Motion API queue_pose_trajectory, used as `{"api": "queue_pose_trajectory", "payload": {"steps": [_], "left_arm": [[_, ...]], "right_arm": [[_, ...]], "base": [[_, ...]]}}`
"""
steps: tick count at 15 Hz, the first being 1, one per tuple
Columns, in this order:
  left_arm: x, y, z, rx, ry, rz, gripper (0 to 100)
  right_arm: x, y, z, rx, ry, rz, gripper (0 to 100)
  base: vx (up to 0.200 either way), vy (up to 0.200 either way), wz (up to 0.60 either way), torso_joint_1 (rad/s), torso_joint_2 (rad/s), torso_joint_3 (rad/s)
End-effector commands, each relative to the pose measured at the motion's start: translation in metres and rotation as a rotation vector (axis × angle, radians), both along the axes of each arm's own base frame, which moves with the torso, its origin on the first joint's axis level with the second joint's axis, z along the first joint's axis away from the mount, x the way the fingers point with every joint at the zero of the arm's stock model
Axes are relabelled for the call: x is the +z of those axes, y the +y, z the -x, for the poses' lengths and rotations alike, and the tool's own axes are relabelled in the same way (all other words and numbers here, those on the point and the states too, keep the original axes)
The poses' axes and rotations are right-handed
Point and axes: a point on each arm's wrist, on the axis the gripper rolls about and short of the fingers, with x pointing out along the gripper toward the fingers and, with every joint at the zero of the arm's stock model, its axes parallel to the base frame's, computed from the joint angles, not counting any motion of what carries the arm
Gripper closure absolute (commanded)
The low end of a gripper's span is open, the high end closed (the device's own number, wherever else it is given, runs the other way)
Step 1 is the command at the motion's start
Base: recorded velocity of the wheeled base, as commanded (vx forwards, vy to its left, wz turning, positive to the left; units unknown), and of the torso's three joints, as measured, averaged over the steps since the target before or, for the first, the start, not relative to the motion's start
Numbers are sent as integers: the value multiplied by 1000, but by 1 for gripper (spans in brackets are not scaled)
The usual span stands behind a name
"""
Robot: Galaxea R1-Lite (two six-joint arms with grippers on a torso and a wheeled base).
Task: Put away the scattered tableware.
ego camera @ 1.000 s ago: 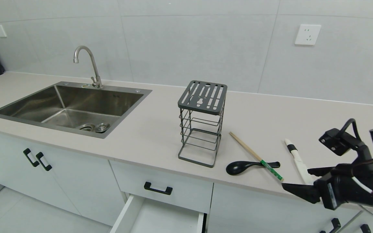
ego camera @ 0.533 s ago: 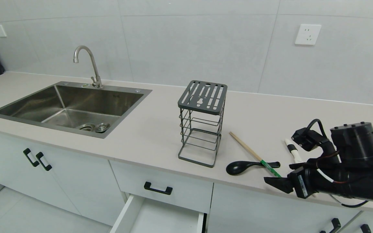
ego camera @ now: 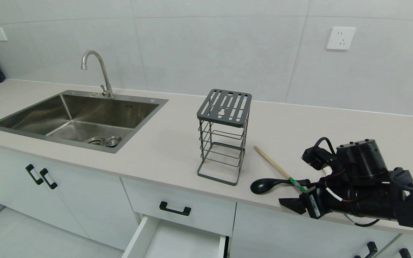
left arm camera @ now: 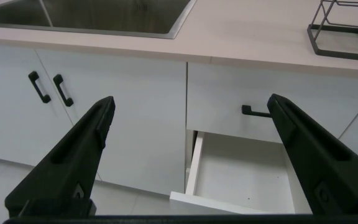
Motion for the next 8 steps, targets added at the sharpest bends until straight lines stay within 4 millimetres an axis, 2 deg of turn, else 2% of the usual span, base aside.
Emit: {"api": "queue_pose_trajectory", "payload": {"steps": [1,6,7,8], "left_arm": [[0,0,0,0,0,0,0],[0,0,0,0,0,0,0],[0,0,0,0,0,0,0],[0,0,0,0,0,0,0]], "right_arm": [[-3,2,-2,-3,12,1,0],[-4,5,-6,-12,15,-6,0],[-5,5,-7,-12,13,-6,100],[-6,6,-9,-13,10,-6,100]], "base": [[0,0,0,0,0,0],[0,0,0,0,0,0],[0,0,0,0,0,0],[0,0,0,0,0,0]]}}
